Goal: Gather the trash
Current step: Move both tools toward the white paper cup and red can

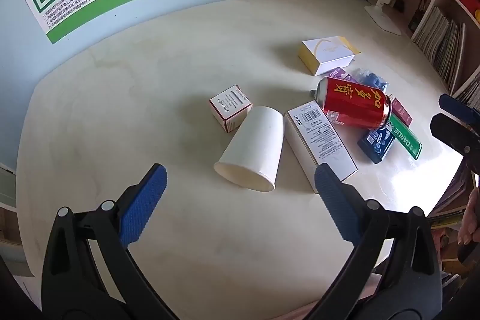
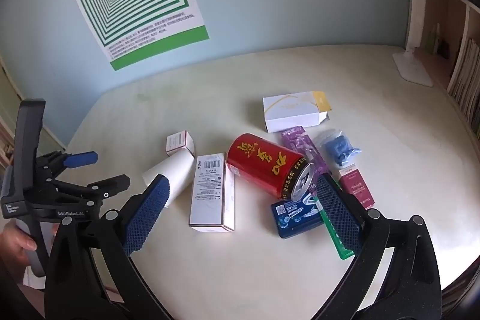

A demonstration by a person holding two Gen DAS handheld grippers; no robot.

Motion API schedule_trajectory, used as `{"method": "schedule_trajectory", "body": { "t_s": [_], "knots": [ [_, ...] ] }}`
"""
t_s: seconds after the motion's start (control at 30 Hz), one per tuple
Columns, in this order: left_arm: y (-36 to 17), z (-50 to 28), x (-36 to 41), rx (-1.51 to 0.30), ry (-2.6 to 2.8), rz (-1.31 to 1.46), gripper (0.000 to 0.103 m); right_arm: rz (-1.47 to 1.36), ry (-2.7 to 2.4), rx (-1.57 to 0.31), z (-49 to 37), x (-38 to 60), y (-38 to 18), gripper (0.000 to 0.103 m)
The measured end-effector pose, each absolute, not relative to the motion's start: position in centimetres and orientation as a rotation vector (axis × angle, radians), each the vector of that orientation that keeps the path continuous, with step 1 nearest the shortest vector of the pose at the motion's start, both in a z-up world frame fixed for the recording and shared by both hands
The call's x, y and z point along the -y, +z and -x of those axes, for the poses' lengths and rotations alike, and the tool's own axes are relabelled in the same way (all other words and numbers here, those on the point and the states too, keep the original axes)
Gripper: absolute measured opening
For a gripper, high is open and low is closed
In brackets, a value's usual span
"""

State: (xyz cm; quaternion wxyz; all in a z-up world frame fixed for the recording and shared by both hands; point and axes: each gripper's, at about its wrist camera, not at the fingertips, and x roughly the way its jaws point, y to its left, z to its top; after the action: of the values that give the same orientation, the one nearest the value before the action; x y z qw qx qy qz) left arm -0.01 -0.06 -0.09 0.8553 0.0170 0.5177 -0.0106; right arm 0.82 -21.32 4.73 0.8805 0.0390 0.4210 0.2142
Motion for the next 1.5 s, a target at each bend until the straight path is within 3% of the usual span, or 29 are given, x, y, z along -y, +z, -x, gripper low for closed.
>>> {"method": "schedule_trajectory", "body": {
  "t_s": [0.53,1.5],
  "knots": [
    [-1.8,-0.4,-2.5,-1.124,0.006,0.149,0.096,-0.093,0.464,-0.913,-1.9,21.2,4.0,0.097],
    [-3.0,-1.0,-1.2,-1.178,0.056,-0.037,0.096,-0.060,0.511,-0.977,-3.1,19.9,2.7,0.097]
  ]
}}
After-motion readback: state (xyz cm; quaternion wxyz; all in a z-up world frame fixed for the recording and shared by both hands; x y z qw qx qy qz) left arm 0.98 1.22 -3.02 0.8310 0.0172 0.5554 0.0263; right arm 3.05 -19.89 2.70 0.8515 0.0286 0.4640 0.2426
